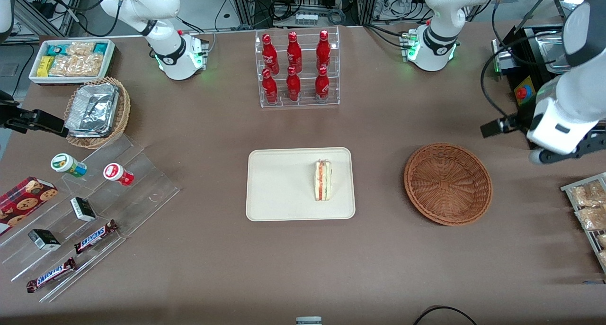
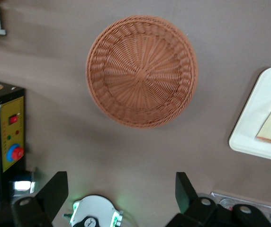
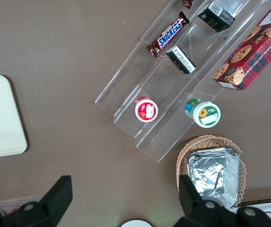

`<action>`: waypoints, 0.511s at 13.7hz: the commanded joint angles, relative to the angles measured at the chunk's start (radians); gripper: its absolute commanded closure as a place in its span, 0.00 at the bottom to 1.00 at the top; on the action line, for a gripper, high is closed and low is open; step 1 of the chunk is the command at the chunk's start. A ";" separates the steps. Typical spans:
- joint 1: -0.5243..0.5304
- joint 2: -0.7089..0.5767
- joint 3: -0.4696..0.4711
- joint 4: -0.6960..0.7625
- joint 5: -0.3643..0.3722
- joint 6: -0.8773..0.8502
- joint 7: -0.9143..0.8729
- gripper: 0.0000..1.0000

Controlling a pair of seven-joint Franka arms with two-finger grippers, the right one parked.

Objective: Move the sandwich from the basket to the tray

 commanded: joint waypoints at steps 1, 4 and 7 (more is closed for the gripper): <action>-0.017 -0.059 0.031 -0.050 0.003 -0.022 0.073 0.00; -0.023 -0.077 0.089 -0.047 -0.013 -0.063 0.161 0.00; -0.023 -0.103 0.096 -0.046 -0.018 -0.101 0.189 0.00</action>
